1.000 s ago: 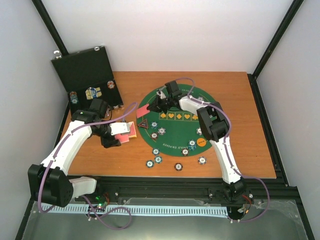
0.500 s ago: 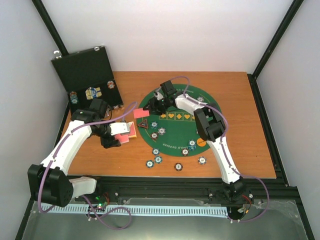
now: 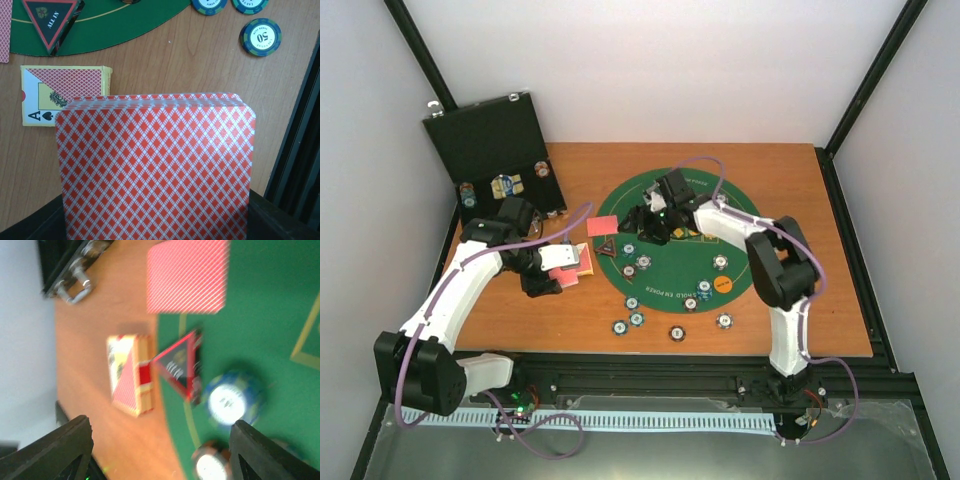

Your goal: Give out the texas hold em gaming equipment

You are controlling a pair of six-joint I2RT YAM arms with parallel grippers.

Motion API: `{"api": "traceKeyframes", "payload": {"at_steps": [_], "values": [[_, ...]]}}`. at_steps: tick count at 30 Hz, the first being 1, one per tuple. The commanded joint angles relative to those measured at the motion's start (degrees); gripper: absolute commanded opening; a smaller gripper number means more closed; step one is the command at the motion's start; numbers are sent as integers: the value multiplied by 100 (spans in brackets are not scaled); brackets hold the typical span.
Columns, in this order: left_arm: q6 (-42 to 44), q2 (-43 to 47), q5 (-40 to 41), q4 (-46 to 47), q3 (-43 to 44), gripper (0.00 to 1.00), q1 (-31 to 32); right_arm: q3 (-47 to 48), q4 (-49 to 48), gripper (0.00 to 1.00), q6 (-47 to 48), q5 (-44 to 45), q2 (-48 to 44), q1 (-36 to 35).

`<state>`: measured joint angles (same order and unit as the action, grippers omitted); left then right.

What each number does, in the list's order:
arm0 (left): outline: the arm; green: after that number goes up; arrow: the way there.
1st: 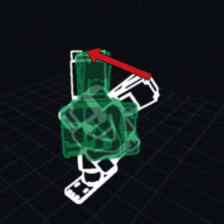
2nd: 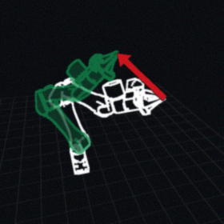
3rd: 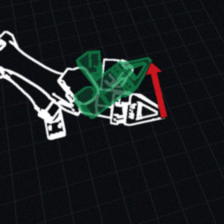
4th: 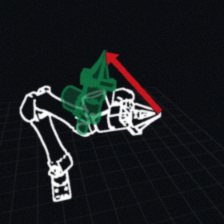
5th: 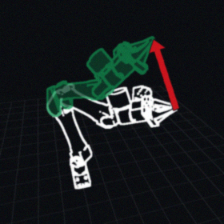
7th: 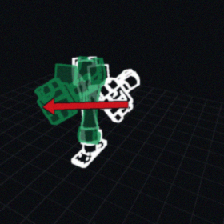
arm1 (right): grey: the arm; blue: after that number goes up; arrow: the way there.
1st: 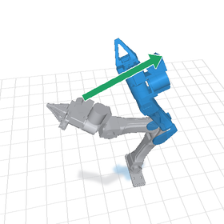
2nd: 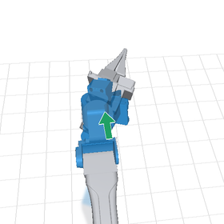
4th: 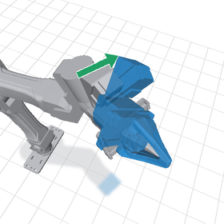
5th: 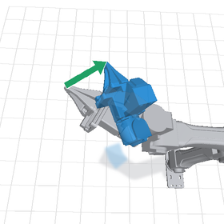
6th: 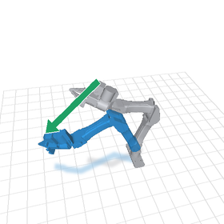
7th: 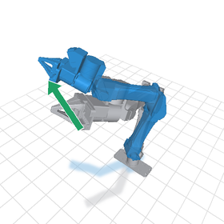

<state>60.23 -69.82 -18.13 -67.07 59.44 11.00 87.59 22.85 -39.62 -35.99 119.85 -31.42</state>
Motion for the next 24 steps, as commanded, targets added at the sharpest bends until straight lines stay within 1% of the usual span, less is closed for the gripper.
{"api": "traceKeyframes", "payload": {"at_steps": [1, 5, 8, 13, 24], "values": [[-22, 144, -101, -109, 235, 32, 25, -1321, -1538, 76, -389, -325, -1226, -578], [-25, 200, -131, -118, 214, 32, 25, -2694, -2809, 77, -1100, -310, -2196, -1076], [-39, 238, -161, -131, 224, 32, 25, -3155, -3427, 77, -1439, -269, -2495, -1428], [-76, 284, -193, -152, 208, 32, 27, -3186, -3724, 76, -1589, -223, -2597, -1770], [-99, 304, -300, -208, 339, 33, 20, -2747, -3986, 74, -1793, -311, -2086, -2100]]}}
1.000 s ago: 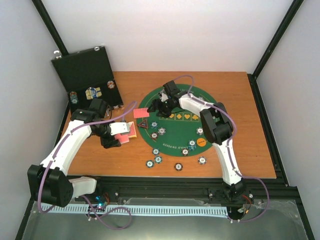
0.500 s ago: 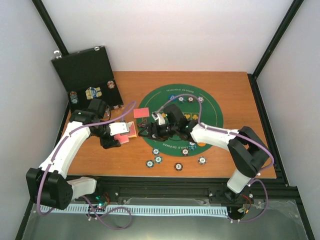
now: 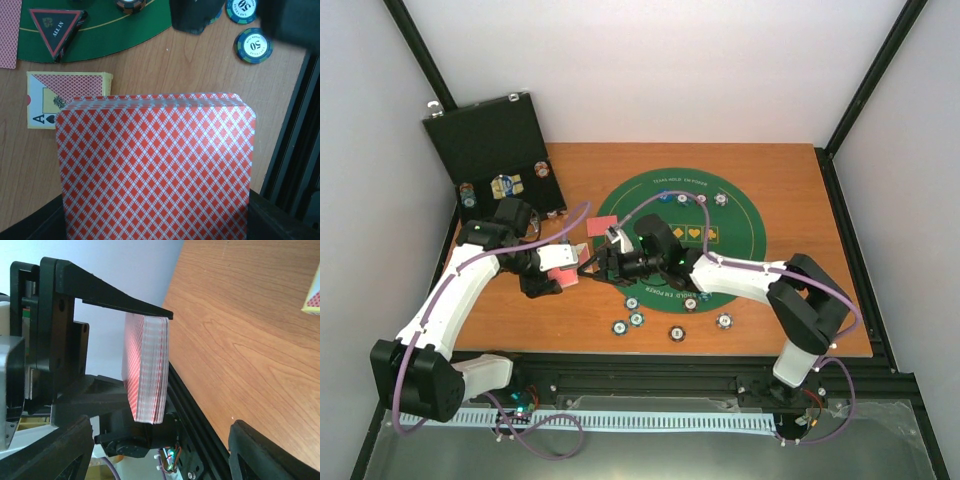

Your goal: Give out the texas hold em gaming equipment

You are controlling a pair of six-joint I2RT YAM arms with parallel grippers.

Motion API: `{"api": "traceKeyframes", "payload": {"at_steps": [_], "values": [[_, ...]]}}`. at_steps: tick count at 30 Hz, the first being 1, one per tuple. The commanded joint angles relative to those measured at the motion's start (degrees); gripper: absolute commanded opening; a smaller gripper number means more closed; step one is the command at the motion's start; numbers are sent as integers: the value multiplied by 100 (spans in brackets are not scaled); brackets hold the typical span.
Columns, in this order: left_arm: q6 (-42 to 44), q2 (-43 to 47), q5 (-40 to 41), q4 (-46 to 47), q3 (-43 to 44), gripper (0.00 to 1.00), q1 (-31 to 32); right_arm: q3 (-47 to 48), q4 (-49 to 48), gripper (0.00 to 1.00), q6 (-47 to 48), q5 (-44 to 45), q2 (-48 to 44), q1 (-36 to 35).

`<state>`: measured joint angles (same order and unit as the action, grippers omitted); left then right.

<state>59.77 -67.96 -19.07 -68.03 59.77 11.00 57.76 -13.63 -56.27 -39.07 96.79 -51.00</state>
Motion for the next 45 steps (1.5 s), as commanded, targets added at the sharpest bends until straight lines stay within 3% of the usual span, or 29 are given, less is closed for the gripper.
{"api": "traceKeyframes", "payload": {"at_steps": [1, 29, 45], "values": [[-53, 117, -206, -114, 312, 33, 29, 264, -380, 74, -170, -8, 266, -171], [-53, 160, -300, -253, 434, 34, 25, 1132, -1010, 68, -891, -76, 1455, -490], [-18, 135, -327, -312, 545, 33, 30, 289, -649, 59, -860, 232, 924, -177]]}}
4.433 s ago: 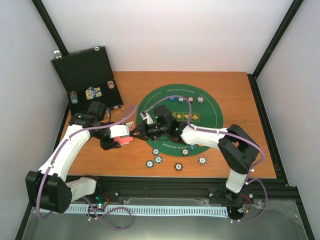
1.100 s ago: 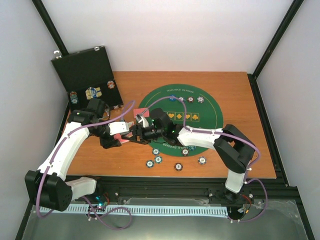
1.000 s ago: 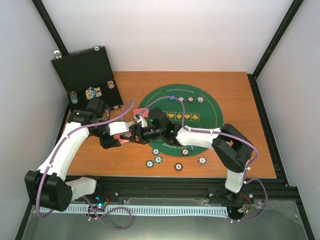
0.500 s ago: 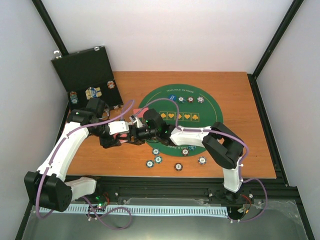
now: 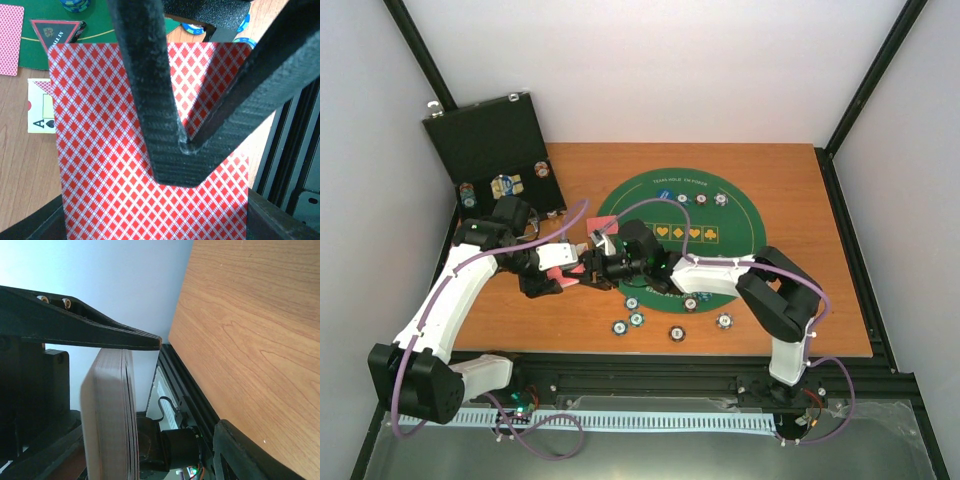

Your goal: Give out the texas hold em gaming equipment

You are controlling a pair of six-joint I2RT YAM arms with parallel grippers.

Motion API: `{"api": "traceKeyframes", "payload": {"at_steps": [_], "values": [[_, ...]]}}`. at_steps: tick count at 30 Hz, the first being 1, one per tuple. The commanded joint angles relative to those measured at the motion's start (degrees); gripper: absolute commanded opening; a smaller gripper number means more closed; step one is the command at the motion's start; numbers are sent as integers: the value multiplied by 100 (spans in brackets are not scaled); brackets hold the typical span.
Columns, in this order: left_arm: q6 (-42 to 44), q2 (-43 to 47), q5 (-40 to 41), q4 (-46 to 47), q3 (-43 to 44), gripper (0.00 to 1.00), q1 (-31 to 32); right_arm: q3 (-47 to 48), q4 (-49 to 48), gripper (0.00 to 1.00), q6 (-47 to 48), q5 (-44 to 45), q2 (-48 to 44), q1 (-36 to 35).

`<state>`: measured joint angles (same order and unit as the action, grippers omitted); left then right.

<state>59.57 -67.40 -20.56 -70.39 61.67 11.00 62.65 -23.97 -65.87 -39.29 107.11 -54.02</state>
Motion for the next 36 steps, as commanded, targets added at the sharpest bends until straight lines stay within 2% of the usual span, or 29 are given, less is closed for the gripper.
{"api": "traceKeyframes", "payload": {"at_steps": [1, 13, 21, 24, 30, 36], "values": [[0, 78, -169, -66, 347, 33, 30, -187, 432, 59, 131, 255, -130, 128], [57, 81, -40, 31, 156, 33, 25, -53, 1106, 58, 619, 310, -667, 137], [47, 91, -40, 87, 84, 33, 25, -54, 814, 52, 435, 157, -860, 120], [61, 95, -13, 94, 66, 33, 29, -60, 718, 41, 347, 115, -888, 103], [74, 93, 17, 96, 39, 33, 25, -46, 837, 14, 362, 136, -930, 106], [93, 120, 60, 130, -45, 33, 24, -71, 1057, 3, 460, 5, -1051, 389]]}}
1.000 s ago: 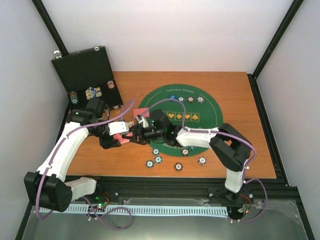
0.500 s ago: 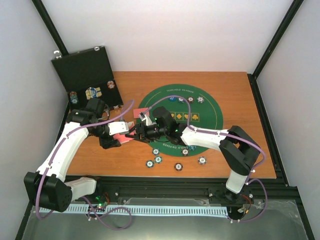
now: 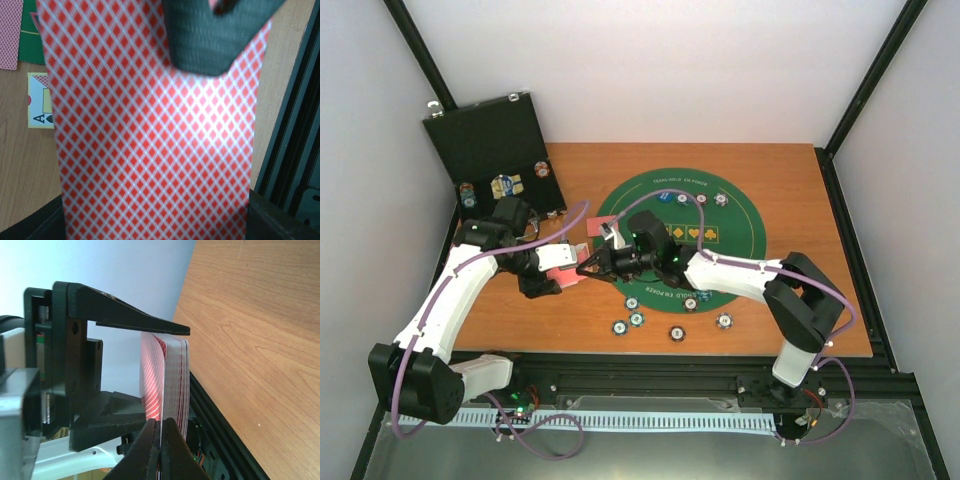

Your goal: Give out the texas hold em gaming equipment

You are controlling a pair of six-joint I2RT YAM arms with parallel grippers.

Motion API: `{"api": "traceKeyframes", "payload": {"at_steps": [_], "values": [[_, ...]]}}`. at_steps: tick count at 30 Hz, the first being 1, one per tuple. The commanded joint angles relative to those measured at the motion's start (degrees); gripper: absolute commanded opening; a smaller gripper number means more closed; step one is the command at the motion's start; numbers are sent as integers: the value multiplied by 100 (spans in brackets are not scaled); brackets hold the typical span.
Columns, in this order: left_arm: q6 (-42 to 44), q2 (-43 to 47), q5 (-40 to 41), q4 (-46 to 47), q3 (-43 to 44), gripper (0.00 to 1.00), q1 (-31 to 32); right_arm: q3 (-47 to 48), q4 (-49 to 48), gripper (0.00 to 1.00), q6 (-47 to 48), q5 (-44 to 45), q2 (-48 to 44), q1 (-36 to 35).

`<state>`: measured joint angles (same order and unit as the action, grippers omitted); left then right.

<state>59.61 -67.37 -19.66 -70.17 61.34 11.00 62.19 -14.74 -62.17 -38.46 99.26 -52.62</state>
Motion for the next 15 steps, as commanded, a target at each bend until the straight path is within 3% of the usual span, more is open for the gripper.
{"api": "traceKeyframes", "payload": {"at_steps": [1, 9, 15], "values": [[94, 127, -21, 114, -12, 33, 27, -44, 157, 3, 112, -123, -300, 331], [122, 31, 54, 131, -50, 32, 28, 70, 1029, 3, 668, -468, -759, 1249], [80, -39, 44, 207, -57, 32, 29, 772, 2113, 3, 1425, -807, -510, 2537]]}}
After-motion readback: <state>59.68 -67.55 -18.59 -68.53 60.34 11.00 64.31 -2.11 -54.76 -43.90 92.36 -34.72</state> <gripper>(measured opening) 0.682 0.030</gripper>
